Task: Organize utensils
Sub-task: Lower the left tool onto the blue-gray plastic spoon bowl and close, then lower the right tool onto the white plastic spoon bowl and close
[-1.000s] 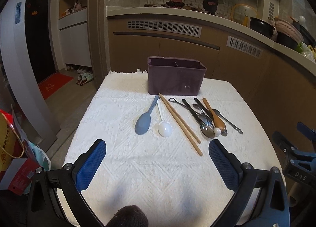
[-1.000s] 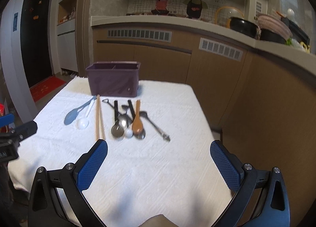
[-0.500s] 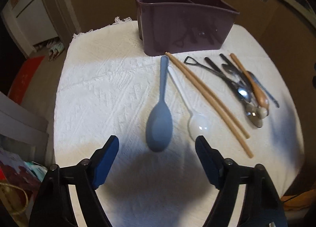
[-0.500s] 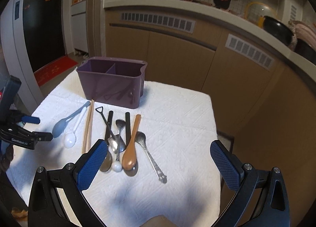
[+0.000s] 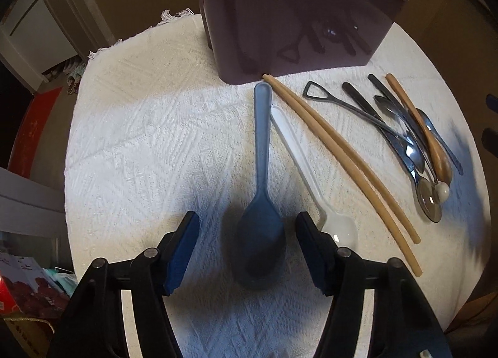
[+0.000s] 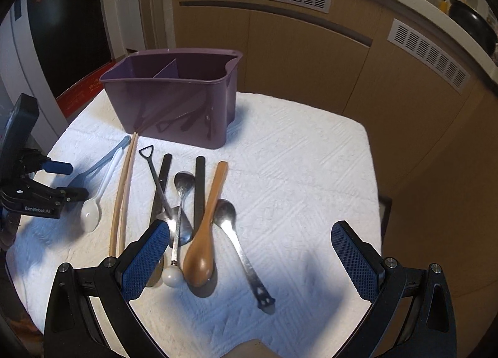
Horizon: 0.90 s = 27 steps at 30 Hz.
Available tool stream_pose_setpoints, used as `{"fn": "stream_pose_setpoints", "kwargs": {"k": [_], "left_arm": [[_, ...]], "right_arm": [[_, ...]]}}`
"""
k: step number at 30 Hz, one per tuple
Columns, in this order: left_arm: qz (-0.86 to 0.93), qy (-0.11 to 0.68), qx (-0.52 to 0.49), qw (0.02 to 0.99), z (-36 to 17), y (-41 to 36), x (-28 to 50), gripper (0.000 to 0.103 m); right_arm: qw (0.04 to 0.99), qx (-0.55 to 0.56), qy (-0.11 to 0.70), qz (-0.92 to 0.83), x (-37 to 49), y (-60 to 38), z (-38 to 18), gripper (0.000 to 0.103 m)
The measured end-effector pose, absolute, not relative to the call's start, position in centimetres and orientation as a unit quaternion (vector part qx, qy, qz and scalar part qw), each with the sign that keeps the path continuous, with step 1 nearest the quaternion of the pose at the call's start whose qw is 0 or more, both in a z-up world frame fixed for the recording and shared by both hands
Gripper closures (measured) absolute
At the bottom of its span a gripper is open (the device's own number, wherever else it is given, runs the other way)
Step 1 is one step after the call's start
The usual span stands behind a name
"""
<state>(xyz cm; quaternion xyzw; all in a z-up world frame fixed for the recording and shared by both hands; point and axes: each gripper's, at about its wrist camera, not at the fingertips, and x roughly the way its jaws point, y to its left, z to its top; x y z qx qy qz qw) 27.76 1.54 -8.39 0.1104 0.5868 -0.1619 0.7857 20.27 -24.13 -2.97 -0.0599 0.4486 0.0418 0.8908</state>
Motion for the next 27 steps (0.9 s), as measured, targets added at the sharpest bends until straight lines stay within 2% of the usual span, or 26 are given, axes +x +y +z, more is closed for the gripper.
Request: {"fn": "stream_pose_setpoints", "kwargs": {"k": [4,8,10,12,15,24,27], "left_arm": [[-0.166,0.592,0.086,0.784,-8.1,2.0,28.4,0.06],[-0.192,0.595,0.087,0.776,-8.2,1.8,28.3,0.061],[-0.201,0.59,0.1,0.775,-8.3,1.1,27.7,0.056],[-0.198,0.581,0.122,0.78,-8.3,0.6,27.2,0.056],[-0.189,0.564,0.128,0.793,-8.0,0.9,27.0,0.073],[-0.17,0.536,0.046,0.826,-5.7,6.6,23.8,0.073],[-0.163,0.514,0.021,0.842,-4.1,8.3,22.8,0.073]], "right_arm": [[0.889,-0.076,0.448,0.049,20.4,-23.0,-3.1,0.0],[0.89,-0.09,0.443,0.057,20.2,-22.1,-2.7,0.0],[0.891,-0.091,0.441,0.061,20.2,-21.5,-2.5,0.0],[0.891,-0.09,0.441,0.066,20.1,-21.0,-2.3,0.0],[0.89,-0.096,0.44,0.076,19.8,-19.7,-2.2,0.0],[0.88,-0.1,0.449,0.122,19.0,-16.1,-2.4,0.002],[0.861,-0.085,0.473,0.165,19.4,-14.0,-3.3,0.009]]}}
